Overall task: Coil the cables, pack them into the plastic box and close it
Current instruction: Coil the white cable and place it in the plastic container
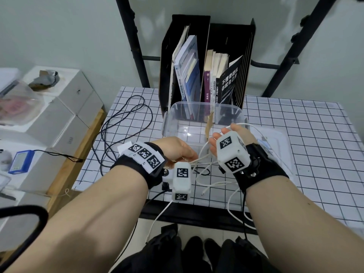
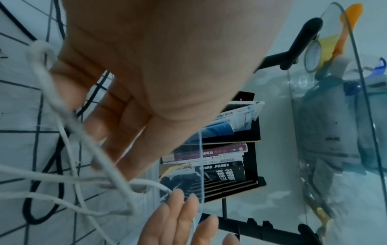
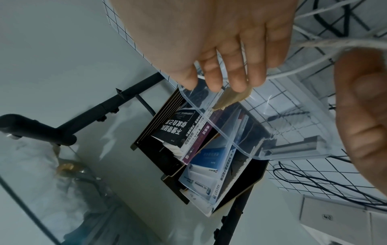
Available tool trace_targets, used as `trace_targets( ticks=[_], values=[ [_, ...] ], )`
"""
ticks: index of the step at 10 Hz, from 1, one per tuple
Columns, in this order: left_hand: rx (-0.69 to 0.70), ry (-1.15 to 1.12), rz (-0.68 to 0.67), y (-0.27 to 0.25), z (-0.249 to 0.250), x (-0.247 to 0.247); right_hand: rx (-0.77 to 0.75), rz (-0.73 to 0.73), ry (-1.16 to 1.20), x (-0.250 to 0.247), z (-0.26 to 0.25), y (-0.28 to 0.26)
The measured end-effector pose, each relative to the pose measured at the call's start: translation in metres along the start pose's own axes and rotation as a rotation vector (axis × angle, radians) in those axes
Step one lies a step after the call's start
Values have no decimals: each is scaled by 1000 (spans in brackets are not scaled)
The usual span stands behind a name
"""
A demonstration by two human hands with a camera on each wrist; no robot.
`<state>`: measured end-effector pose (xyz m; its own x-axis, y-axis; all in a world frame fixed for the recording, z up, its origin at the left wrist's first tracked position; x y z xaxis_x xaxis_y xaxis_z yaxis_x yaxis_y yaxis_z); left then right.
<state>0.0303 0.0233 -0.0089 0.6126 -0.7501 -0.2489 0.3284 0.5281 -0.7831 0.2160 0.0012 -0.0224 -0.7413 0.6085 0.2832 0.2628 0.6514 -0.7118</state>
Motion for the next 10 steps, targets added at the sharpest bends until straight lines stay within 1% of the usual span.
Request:
trace_targets(
  ticks=[1,2,3,4,5,6,7,8,9,10],
  values=[
    [20,127,35,-1,7,5,48,-58,121,1,-1,1],
    [-1,214,46,-1,8,9,-16,-47,72,5,-5,-5],
    [-5,245,38,-1,9,14,-69,-18,43,4,-7,-5],
    [40,124,23,-5,14,8,-33,-51,138,-2,-6,-3],
    [143,-47,19,-13,30,-6,-45,-54,51,0,-8,-18],
    [228,-153,47,-21,47,-16,-32,-86,89,4,-11,-26],
    [325,-351,5,-36,74,-26,-42,-206,229,22,-19,-53],
    [427,-444,-47,-46,98,-36,-85,-293,217,34,-29,-69],
    [558,-551,-52,-61,122,-44,-154,-391,132,40,-39,-81],
    [638,-598,-49,-68,134,-46,-218,-403,80,42,-46,-86]
  ],
)
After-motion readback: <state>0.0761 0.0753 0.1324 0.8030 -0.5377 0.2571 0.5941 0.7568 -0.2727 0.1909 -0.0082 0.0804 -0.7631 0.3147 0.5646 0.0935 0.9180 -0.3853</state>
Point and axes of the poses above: each hand's wrist, its own y-axis towards the middle knuckle, its own x-axis out of the palm, z = x × y, the point moved 2 cm from there along y, towards the middle knuckle, and after that the axes turned 6 degrees about -x, right-handed, at the moved point
